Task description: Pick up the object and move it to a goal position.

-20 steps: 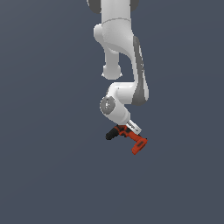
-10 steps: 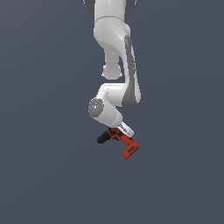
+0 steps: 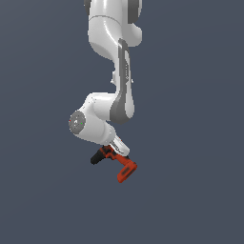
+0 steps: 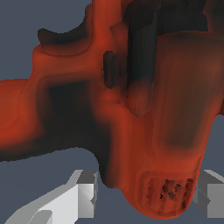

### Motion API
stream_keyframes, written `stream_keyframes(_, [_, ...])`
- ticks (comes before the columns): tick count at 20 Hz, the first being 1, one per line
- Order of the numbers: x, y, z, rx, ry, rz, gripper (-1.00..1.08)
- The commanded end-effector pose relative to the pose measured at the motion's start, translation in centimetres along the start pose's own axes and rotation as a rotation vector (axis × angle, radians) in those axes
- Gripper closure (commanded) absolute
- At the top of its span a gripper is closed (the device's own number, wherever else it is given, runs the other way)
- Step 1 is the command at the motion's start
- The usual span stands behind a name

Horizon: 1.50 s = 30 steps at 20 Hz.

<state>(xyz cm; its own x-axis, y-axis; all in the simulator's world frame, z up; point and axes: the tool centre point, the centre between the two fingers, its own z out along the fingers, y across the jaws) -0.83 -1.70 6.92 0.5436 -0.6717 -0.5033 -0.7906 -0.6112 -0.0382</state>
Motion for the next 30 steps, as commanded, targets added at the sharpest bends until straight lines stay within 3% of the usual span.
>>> stream_keyframes(1, [1.5,0.1,-1.9,0.004,0.005,-0.002,1.08])
stream_keyframes(15, [7.5,0.9,-8.2,0.005,0.003,-0.002,1.08])
stream_keyframes(30, [9.6,1.0,-10.4,0.007,0.002,-0.003,1.08])
